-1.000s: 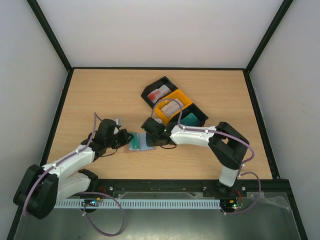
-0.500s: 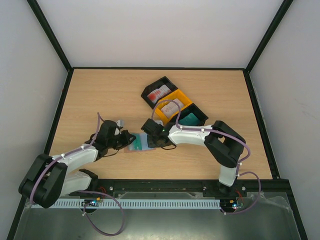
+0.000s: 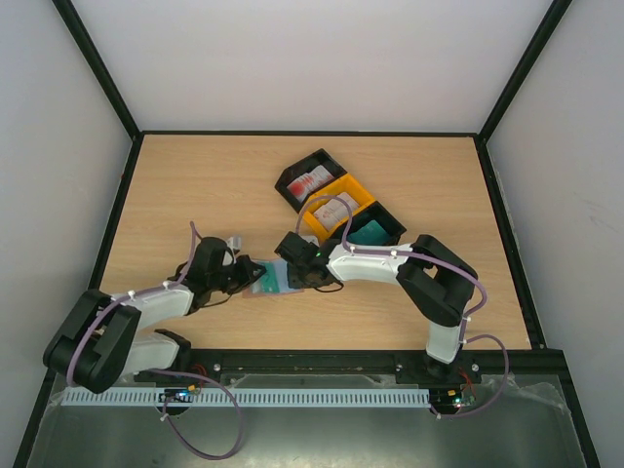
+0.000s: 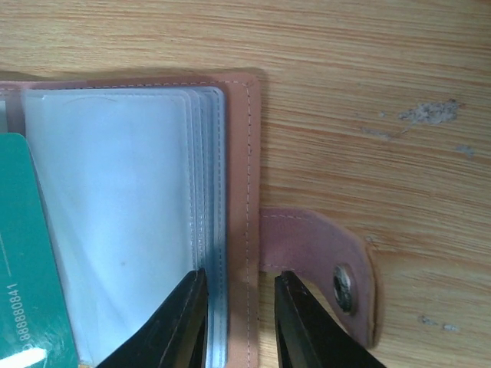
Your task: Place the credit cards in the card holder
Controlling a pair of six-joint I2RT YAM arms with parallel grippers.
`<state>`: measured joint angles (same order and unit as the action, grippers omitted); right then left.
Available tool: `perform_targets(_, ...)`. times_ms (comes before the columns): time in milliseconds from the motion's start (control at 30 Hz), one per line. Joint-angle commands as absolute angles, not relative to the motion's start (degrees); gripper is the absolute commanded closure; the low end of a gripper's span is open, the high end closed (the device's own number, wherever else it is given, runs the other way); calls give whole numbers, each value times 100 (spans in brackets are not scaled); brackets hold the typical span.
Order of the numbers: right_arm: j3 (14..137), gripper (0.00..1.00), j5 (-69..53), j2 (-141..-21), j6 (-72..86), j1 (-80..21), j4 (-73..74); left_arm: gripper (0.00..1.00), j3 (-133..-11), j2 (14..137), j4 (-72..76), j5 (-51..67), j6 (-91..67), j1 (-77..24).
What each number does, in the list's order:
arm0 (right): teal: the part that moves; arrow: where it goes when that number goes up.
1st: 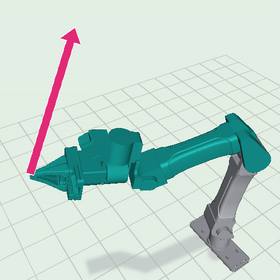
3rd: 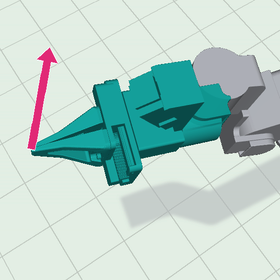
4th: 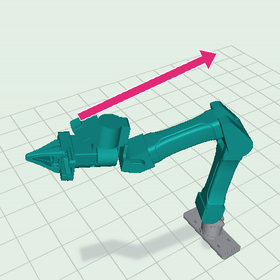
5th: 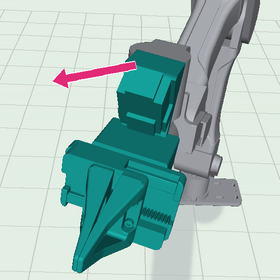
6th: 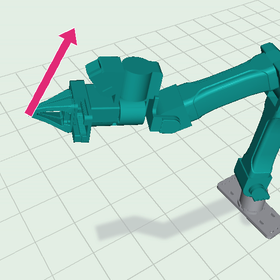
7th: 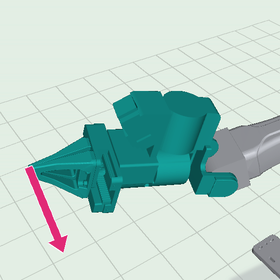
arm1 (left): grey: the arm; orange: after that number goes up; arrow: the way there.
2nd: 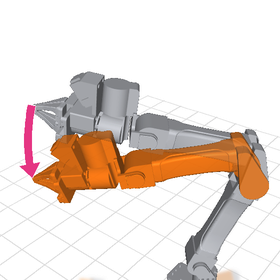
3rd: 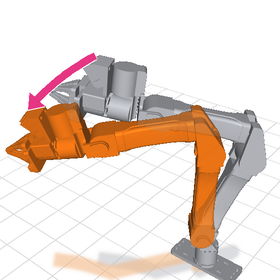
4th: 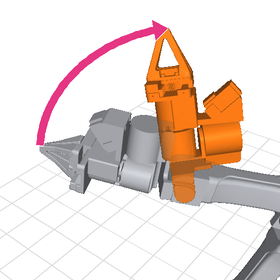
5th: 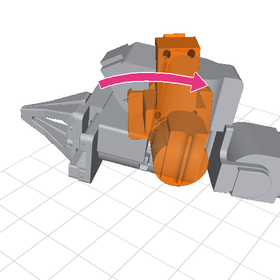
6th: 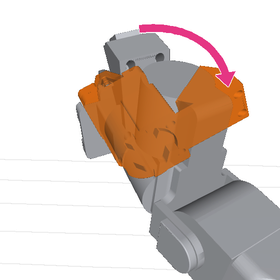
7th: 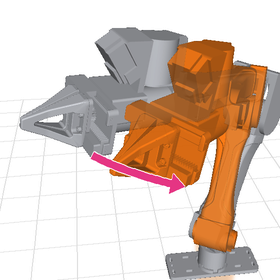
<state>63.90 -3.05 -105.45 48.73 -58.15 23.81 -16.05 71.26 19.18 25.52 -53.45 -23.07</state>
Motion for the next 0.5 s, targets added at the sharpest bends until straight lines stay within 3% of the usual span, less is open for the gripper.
perform_targets(0, 6364, 76, -272, -10681, 4965, -5855, 2584, 98, -1483, 7357, 2423, 2691, -5529, -2277)
perform_targets(467, 6304, 78, -348, -10729, 5017, -5854, 2514, 98, -1644, 8047, 2731, 2624, -5584, -2268)
